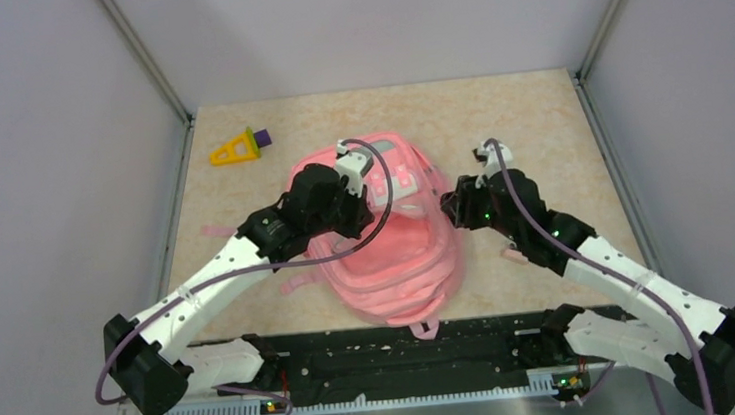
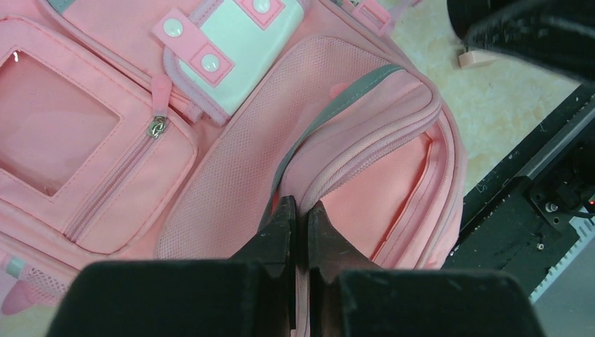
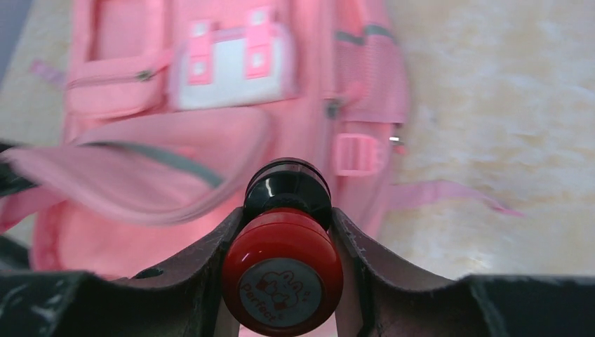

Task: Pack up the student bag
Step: Place the stationery in the student bag.

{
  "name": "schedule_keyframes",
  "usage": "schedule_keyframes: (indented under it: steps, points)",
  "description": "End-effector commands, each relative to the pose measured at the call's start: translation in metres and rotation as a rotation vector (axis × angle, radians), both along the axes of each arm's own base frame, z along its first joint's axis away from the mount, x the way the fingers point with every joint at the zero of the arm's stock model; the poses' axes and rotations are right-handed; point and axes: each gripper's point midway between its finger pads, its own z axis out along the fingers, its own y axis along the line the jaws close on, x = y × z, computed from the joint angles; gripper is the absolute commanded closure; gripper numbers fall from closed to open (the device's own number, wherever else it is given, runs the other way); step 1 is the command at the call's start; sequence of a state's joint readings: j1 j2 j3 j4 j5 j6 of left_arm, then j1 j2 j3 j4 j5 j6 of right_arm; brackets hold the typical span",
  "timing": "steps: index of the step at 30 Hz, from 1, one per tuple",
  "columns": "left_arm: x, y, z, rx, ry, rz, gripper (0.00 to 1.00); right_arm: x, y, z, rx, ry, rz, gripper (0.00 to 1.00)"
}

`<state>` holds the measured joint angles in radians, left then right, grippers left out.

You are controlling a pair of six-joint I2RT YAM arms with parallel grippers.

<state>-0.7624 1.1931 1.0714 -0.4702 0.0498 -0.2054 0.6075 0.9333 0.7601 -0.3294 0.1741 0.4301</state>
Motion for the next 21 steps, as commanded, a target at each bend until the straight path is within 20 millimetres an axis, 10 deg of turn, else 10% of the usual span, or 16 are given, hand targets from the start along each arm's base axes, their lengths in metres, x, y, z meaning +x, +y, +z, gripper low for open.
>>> schedule_keyframes:
  steps: [1,9,21]
  points:
    - [0.021,0.0,0.06,-0.166,-0.152,0.049,1.0,-0.015,0.061,0.043,0.125,-0.137,0.162,0.88]
    - [0.027,0.004,0.074,-0.201,-0.165,0.065,1.0,-0.043,0.131,0.05,0.147,-0.238,0.309,0.9]
    - [0.03,0.0,0.082,-0.233,-0.139,0.023,1.0,-0.067,0.159,0.043,0.179,-0.254,0.343,0.9]
